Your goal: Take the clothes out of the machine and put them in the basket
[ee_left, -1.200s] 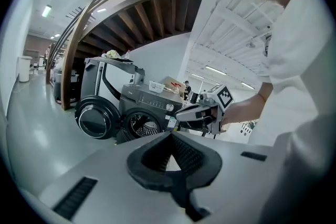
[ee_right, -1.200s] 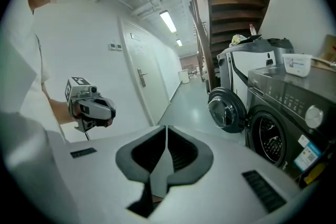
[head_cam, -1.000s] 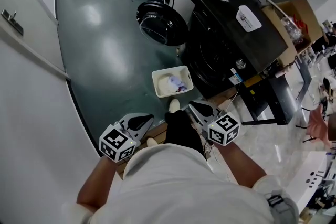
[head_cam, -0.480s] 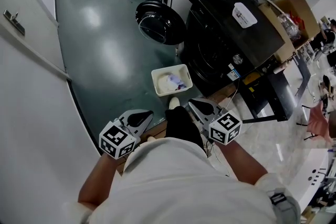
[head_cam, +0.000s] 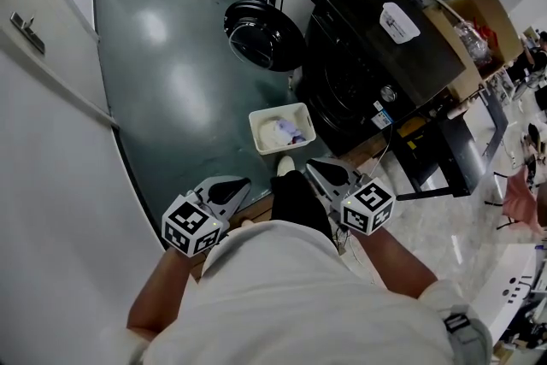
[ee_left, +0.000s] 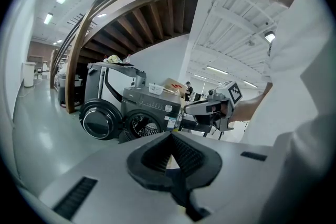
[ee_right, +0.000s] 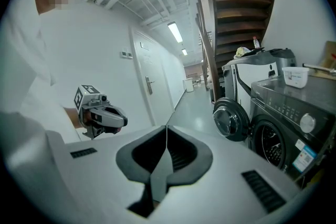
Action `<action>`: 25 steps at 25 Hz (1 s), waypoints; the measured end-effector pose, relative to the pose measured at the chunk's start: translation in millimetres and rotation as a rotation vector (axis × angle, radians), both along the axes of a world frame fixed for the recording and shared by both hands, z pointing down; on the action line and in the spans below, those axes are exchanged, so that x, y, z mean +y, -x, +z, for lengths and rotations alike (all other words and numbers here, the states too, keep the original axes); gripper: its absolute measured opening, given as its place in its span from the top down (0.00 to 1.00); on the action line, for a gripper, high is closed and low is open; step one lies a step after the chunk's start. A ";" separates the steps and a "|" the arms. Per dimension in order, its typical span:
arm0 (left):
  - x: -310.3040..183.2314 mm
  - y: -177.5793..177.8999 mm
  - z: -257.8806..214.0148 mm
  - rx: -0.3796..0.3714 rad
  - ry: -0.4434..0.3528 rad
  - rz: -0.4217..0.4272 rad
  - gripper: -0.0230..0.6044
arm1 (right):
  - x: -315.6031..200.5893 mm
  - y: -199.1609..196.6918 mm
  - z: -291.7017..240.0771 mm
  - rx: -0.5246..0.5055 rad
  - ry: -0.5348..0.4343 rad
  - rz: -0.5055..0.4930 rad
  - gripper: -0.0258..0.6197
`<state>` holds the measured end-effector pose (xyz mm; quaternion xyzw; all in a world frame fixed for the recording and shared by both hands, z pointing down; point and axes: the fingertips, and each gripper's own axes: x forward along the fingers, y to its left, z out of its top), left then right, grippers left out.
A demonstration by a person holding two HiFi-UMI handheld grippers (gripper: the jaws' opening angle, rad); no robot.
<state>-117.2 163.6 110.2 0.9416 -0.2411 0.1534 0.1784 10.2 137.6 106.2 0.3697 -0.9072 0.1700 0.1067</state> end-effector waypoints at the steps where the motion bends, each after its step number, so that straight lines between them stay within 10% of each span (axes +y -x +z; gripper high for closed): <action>1: 0.5 0.0 0.2 0.000 0.000 -0.001 0.97 | 0.6 0.3 0.0 -0.001 0.000 -0.001 0.94; 25: 4.2 12.0 12.8 0.004 0.027 -0.034 0.97 | -0.5 11.7 3.6 0.000 0.001 -0.023 0.94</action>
